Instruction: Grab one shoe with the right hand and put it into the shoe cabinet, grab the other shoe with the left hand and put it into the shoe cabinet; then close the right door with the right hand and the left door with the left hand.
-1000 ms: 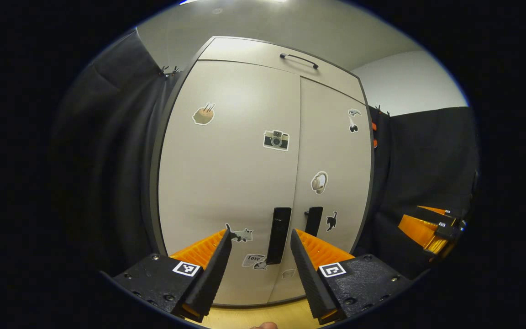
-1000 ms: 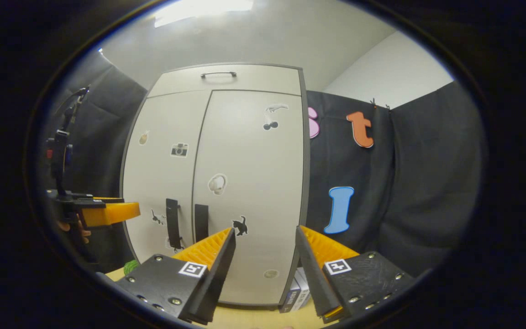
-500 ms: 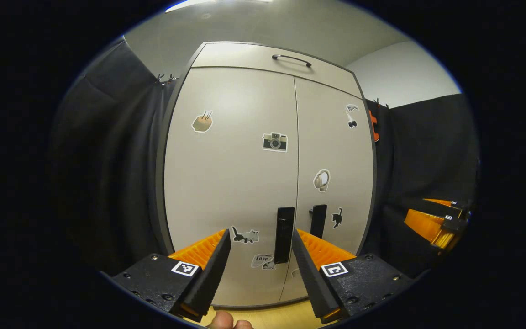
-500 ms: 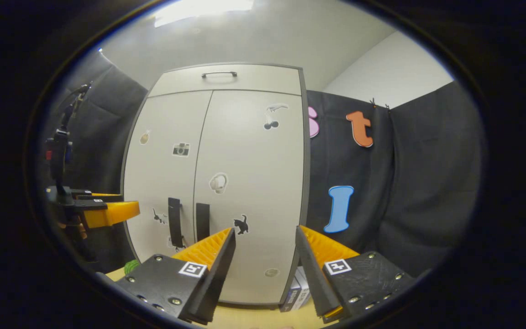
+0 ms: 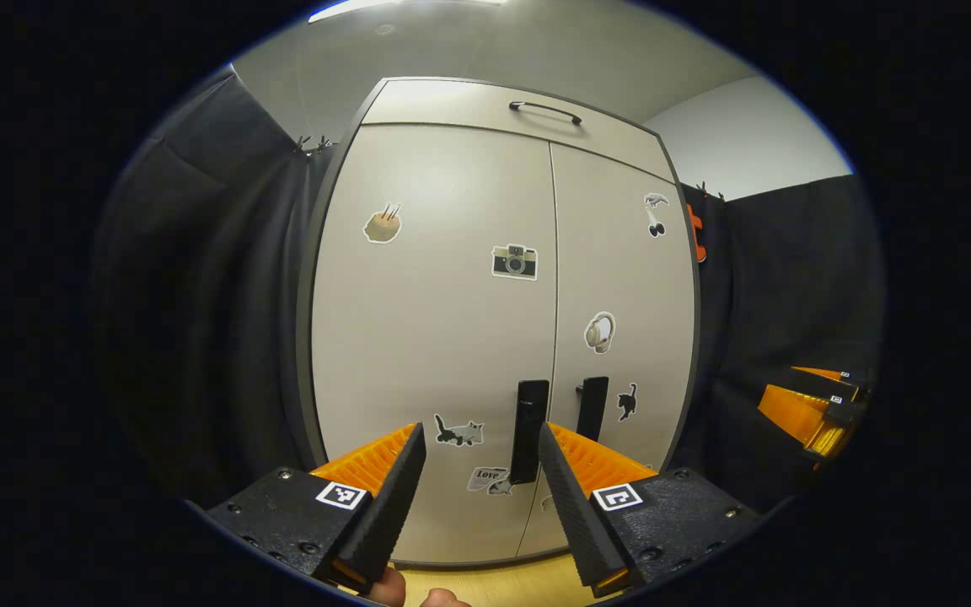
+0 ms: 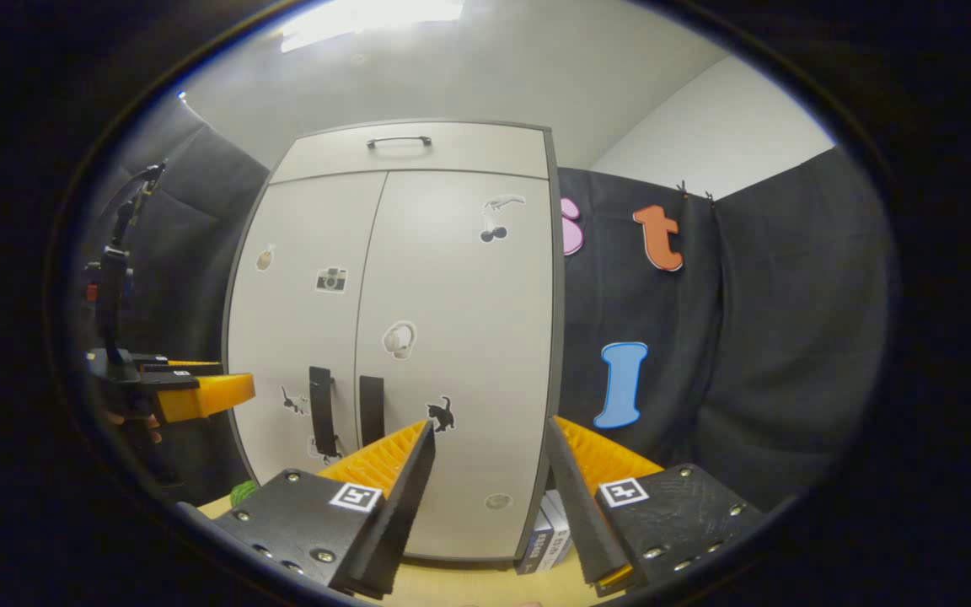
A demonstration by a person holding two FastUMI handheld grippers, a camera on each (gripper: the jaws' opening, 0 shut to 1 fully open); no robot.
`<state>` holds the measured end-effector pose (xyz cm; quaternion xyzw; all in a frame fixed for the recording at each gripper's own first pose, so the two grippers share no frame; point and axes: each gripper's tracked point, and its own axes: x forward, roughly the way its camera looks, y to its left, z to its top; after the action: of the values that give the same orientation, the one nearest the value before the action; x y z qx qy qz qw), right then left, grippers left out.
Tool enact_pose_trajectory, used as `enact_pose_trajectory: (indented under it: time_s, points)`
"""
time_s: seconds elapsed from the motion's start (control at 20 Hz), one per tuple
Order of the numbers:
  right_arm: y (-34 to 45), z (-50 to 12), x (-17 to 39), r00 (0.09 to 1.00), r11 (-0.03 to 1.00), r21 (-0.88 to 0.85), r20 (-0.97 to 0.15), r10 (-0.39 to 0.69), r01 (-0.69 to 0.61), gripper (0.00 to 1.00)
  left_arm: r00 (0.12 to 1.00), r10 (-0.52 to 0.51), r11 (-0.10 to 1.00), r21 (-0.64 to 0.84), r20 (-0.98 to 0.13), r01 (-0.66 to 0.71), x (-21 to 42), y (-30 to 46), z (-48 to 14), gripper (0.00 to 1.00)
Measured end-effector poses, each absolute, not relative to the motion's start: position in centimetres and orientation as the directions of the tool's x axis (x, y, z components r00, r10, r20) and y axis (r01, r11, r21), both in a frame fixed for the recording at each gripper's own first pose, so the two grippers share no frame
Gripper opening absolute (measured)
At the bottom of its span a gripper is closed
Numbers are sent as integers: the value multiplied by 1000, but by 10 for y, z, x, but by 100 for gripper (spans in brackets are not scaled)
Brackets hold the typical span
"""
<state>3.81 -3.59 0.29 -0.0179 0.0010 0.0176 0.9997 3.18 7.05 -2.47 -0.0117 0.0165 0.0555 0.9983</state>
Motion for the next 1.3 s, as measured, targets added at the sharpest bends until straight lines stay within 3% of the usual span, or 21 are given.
enact_pose_trajectory:
  time_s: [0.35,0.4,0.45,1.3]
  points:
    - [-36,6,33,999,998,-35,0,47,-47,79,990,140,990,-2,-26,-140,25,72,-20,83]
    - [-36,6,32,999,998,-34,-1,49,-49,75,989,144,990,-2,-26,-144,25,72,-20,83]
    - [-36,6,31,999,998,-33,-1,52,-52,79,989,148,989,-3,-26,-148,24,72,-19,83]
    - [-48,7,26,997,997,-30,5,71,-71,79,980,196,980,23,-26,-196,14,67,-17,83]
